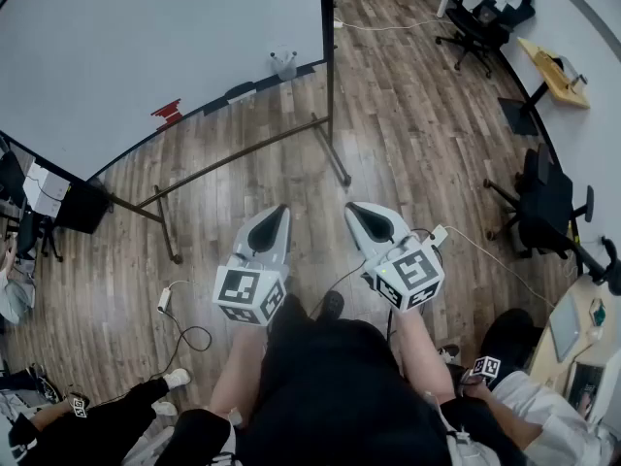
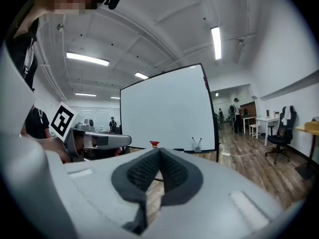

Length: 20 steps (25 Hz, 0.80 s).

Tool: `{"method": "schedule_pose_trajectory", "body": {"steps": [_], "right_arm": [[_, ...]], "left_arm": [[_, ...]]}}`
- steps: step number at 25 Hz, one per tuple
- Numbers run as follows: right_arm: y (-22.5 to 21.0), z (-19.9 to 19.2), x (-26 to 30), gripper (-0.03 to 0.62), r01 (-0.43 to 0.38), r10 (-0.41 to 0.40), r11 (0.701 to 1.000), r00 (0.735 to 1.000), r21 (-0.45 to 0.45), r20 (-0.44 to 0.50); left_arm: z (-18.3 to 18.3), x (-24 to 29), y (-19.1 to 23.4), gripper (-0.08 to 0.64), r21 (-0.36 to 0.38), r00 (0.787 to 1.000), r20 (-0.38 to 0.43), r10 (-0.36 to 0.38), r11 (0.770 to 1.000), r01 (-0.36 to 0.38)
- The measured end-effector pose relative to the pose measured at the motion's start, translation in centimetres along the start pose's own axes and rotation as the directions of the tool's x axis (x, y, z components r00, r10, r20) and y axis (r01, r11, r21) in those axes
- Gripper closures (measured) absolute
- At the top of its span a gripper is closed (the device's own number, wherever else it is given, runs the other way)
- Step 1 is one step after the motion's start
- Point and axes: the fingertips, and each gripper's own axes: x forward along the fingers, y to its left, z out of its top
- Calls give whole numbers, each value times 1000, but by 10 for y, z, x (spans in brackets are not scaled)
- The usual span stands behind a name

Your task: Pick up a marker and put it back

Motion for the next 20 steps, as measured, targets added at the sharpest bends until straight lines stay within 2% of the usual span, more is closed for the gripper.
{"method": "schedule_pose_trajectory", "body": {"steps": [10,15,20], "right_arm": [[0,-6,4,591,5,-5,1000,1000,-7,-13],[-7,-4,-3,591,17,-20,998,999,56,49],[-7,-9,4,589,16,-18,998,999,62,37]], "left_arm": [[-5,-5,3,549,-1,1000,-12,2,1000,-2],[-10,-7,-2,549,0,1000,-22,8,1000,-8],[-15,-4,3,549,-4,999,-43,0,1000,0]]}}
